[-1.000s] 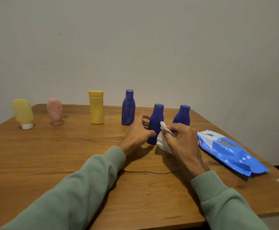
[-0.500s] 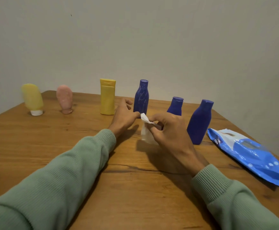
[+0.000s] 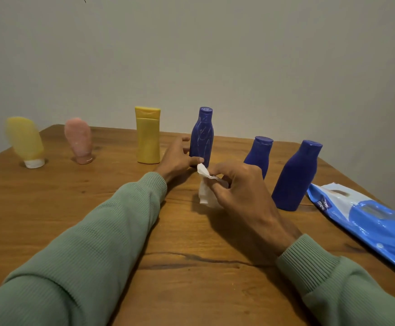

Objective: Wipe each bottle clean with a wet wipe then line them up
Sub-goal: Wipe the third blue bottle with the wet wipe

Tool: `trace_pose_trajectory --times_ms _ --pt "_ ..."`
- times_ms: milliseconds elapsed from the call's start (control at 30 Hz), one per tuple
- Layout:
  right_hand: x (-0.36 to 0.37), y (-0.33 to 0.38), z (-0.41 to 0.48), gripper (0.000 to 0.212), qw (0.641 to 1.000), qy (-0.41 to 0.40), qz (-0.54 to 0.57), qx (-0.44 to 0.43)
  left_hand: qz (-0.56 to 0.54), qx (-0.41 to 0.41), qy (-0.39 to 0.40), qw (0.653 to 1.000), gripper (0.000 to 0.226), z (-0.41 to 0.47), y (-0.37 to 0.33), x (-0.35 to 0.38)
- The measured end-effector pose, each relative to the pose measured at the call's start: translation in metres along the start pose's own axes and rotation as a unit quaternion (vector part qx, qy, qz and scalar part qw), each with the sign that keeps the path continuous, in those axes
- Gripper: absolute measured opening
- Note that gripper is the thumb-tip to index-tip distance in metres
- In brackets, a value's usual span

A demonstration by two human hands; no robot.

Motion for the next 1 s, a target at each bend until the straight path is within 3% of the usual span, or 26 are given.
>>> trace_pose_trajectory --times_ms 467,833,1000 --pt "-0.003 0.007 -0.007 0.020 1.000 0.006 -0.002 -0.024 0.008 0.038 0.003 0.999 0.052 -0.017 -0.016 0.005" --pt "-0.035 0.025 -0.012 0.017 0.986 -0.121 0.000 -0.112 -0.109 0.026 0.042 0.993 0.045 -0.079 -0.051 -0.005" --pt "-0.053 0.043 -0.021 0.018 0.977 -0.177 0.051 -0.109 -0.177 0.020 0.053 0.983 0.044 -0.120 -0.065 -0.012"
Point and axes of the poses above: each hand's wrist, its own z-axis towards the middle knuckle, its own x-axis out of the palm, y = z × x, the point moved 7 cm from there along z, towards the middle knuckle, and after that the axes turned 4 degrees about -x, right-handed, at the moved point
